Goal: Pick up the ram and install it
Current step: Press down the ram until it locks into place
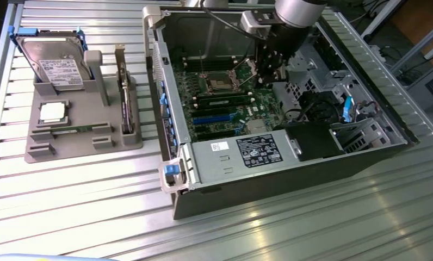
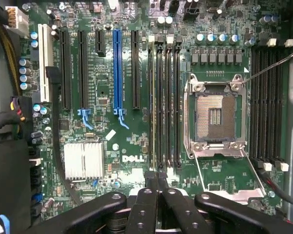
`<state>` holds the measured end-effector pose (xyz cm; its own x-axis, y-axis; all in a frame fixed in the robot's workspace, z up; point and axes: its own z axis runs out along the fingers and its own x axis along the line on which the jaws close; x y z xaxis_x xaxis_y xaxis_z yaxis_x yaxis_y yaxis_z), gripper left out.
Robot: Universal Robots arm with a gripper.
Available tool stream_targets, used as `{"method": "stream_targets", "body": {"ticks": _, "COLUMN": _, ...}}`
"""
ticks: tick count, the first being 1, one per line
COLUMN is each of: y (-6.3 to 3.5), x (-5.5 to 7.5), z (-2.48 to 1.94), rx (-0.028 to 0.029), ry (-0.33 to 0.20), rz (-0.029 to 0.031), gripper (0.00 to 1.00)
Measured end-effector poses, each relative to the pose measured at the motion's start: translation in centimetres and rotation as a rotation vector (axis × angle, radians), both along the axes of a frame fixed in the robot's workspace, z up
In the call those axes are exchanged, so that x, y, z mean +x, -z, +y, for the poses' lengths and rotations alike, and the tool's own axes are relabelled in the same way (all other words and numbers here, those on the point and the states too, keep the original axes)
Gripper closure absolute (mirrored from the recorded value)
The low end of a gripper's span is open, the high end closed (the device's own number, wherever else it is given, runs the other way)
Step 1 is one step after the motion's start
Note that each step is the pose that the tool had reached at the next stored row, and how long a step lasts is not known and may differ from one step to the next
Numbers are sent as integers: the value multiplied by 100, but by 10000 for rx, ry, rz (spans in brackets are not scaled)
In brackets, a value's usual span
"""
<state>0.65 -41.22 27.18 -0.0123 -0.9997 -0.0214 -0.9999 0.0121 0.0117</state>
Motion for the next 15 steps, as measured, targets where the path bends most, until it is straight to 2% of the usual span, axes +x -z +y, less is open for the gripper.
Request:
{"method": "stream_targets", "body": {"ticks": 6, "y": 189, "x": -25, "z": 0, "rx": -1, "ry": 48, "rz": 0, "gripper": 90}}
{"method": "stream_targets", "body": {"ticks": 7, "y": 276, "x": -41, "z": 0, "rx": -1, "ry": 49, "rz": 0, "gripper": 90}}
{"method": "stream_targets", "body": {"ticks": 11, "y": 403, "x": -45, "z": -1, "rx": -12, "ry": 50, "rz": 4, "gripper": 90}}
{"method": "stream_targets", "body": {"ticks": 13, "y": 407, "x": -44, "z": 1, "rx": -5, "ry": 51, "rz": -8, "gripper": 90}}
{"method": "stream_targets", "body": {"ticks": 15, "y": 230, "x": -44, "z": 6, "rx": -1, "ry": 52, "rz": -27, "gripper": 90}}
